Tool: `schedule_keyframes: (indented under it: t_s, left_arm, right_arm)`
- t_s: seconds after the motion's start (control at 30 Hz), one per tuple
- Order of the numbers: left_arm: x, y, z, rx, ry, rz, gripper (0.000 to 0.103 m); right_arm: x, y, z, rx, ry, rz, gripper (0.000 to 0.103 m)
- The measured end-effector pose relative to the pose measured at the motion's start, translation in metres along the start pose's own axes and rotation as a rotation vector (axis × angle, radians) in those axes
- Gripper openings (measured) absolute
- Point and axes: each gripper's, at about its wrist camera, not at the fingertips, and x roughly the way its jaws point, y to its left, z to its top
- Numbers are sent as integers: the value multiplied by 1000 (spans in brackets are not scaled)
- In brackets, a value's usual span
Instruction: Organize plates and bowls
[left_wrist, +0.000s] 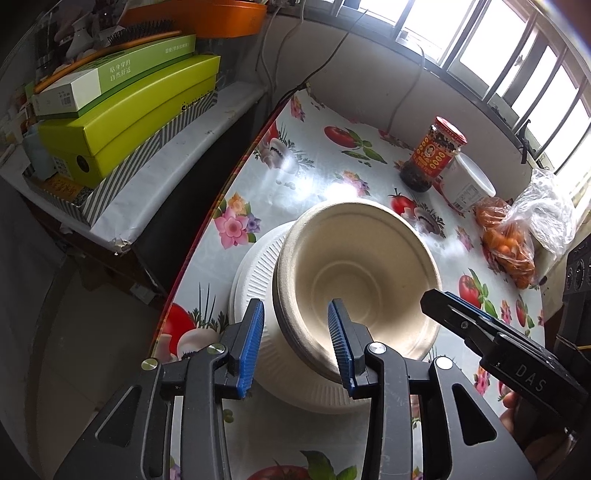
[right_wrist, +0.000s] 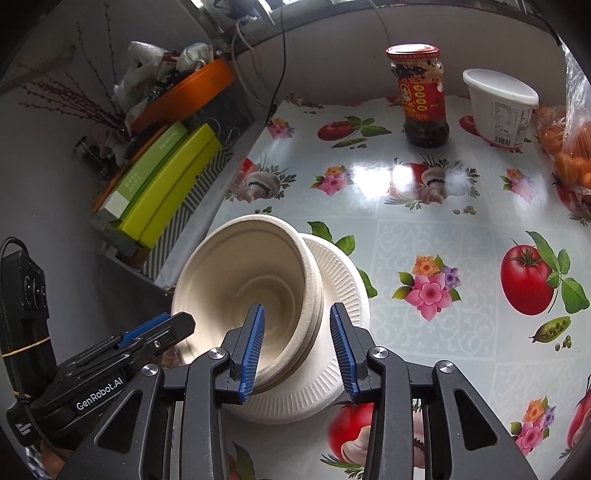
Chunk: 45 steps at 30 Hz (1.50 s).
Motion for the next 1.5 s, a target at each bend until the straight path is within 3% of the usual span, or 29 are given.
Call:
schedule_keyframes:
  t_s: [0.6, 0.73, 1.17, 1.5]
  left_arm:
    - [-47, -27, -35, 71, -93, 45, 38]
    - [-54, -28, -48, 62, -96, 27, 38]
    - [-62, -36, -98, 66, -100, 28, 38]
    - [-53, -48, -138, 102, -101, 71, 38]
  right_arm:
    - [-37, 7, -30, -67, -75, -29, 41]
    - [-48, 4, -42, -67, -85, -36, 41]
    - [-80, -7, -83, -93, -133, -84, 42]
    - [-90, -17, -113, -138, -163, -155, 46]
